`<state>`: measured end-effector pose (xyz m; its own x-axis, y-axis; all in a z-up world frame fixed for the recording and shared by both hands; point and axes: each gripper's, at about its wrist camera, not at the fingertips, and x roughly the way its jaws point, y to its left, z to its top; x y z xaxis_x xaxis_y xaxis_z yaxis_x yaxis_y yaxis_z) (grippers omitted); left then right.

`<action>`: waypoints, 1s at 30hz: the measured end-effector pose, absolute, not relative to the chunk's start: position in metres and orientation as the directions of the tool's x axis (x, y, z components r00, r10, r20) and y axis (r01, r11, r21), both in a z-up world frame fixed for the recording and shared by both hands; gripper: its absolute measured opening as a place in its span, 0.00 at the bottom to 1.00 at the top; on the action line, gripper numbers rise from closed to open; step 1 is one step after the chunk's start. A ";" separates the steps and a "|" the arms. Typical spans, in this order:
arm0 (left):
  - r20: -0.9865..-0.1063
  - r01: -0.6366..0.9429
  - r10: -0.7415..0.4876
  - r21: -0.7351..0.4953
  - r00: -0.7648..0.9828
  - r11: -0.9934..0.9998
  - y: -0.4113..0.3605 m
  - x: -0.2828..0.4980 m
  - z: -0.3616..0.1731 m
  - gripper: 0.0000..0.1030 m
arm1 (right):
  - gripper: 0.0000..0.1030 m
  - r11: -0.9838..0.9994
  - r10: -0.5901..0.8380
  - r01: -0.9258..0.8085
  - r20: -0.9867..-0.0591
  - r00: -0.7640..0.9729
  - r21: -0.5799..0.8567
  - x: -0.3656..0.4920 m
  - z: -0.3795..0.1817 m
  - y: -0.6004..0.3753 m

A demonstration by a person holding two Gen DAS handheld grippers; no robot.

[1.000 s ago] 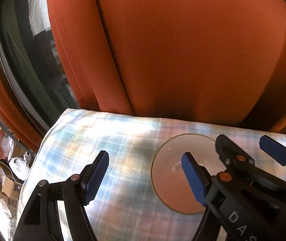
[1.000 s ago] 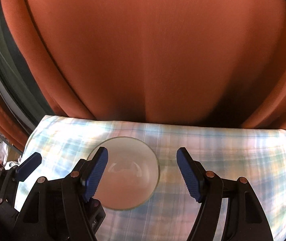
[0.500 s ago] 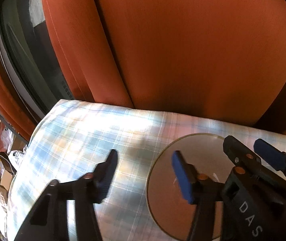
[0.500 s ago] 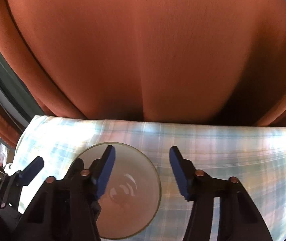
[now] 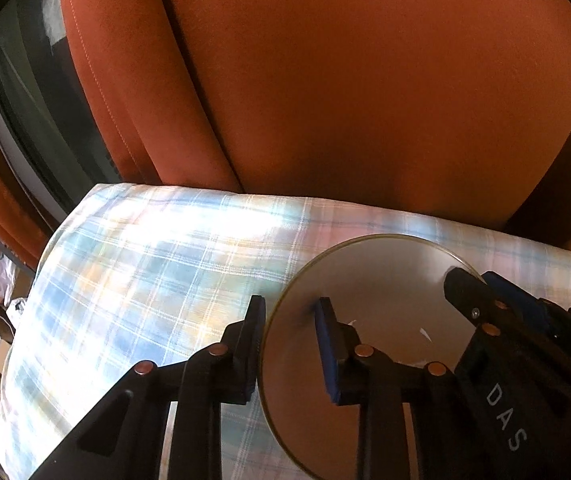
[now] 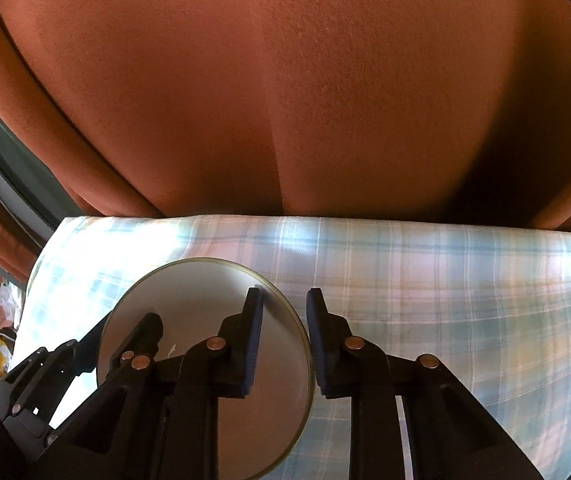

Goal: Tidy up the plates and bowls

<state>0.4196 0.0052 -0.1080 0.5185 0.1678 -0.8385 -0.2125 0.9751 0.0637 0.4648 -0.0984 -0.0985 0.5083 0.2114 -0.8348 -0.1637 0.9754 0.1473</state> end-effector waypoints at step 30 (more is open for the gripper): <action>-0.828 -0.149 0.113 0.037 0.549 0.988 -0.006 0.393 -0.065 0.22 | 0.22 0.988 0.154 -0.087 -0.835 0.527 0.128 0.437 -0.066 -0.107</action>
<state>0.3932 -0.0057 -0.0654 0.5494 0.1133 -0.8278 -0.1487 0.9882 0.0366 0.4368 -0.1065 -0.0659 0.5274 0.1545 -0.8355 -0.0868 0.9880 0.1279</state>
